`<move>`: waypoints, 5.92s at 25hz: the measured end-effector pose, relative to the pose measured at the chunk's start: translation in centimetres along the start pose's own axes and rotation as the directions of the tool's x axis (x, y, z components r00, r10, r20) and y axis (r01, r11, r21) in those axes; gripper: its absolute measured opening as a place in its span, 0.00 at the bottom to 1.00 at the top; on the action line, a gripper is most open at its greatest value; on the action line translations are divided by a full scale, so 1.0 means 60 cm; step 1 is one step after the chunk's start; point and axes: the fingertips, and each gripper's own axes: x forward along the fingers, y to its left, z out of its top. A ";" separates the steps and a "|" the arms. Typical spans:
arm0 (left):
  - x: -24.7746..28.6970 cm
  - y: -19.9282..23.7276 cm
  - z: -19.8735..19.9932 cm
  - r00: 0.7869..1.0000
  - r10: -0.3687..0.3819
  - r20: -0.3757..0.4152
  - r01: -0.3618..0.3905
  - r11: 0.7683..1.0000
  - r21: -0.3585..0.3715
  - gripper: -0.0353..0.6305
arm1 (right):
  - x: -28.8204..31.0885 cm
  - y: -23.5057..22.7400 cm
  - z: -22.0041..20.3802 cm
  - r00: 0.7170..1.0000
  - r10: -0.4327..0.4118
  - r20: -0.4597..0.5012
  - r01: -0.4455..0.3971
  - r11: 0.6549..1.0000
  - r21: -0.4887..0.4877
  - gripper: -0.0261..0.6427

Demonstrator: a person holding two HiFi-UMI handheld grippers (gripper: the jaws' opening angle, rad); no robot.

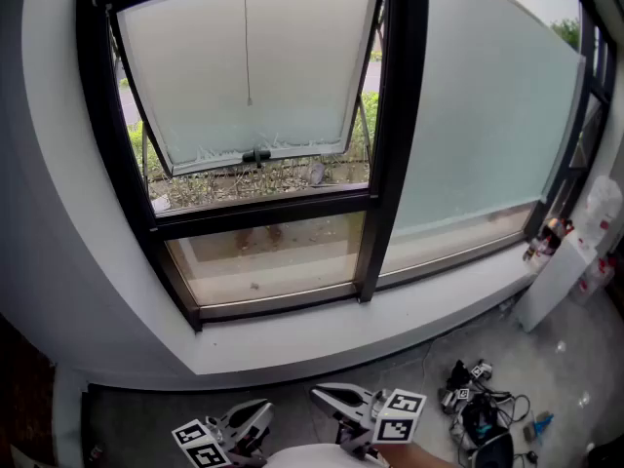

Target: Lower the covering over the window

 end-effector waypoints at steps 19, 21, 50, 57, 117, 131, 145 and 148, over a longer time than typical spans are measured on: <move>0.005 0.031 0.025 0.998 0.050 0.040 -0.051 0.998 0.028 0.08 | 0.002 -0.037 0.013 0.999 -0.039 -0.011 0.039 0.999 0.002 0.08; 0.002 0.034 0.030 0.997 0.059 0.047 -0.060 0.998 0.030 0.09 | 0.006 -0.038 0.018 0.999 -0.039 -0.002 0.039 0.999 -0.005 0.08; 0.059 0.038 0.006 0.990 0.135 0.032 -0.138 0.986 0.092 0.09 | -0.033 -0.102 0.047 0.992 -0.093 -0.082 0.083 0.990 -0.115 0.17; 0.087 0.036 -0.010 0.984 0.166 0.059 -0.171 0.980 0.102 0.09 | -0.050 -0.121 0.056 0.990 -0.059 -0.126 0.044 0.991 -0.125 0.17; 0.205 0.395 0.433 0.988 0.139 0.072 -0.155 0.928 0.339 0.09 | 0.397 -0.397 0.277 0.985 -0.129 -0.112 0.095 0.959 -0.267 0.17; 0.312 0.401 0.507 0.963 0.185 0.194 -0.255 0.853 0.455 0.09 | 0.425 -0.440 0.376 0.982 -0.007 -0.189 -0.063 0.931 -0.360 0.17; 0.348 0.348 0.625 0.984 0.088 0.152 -0.165 0.767 0.620 0.09 | 0.495 -0.362 0.503 0.996 0.023 -0.082 -0.064 0.836 -0.544 0.17; 0.356 0.329 0.662 0.984 0.066 0.165 -0.160 0.729 0.665 0.09 | 0.506 -0.335 0.543 0.998 0.037 -0.056 -0.063 0.798 -0.600 0.17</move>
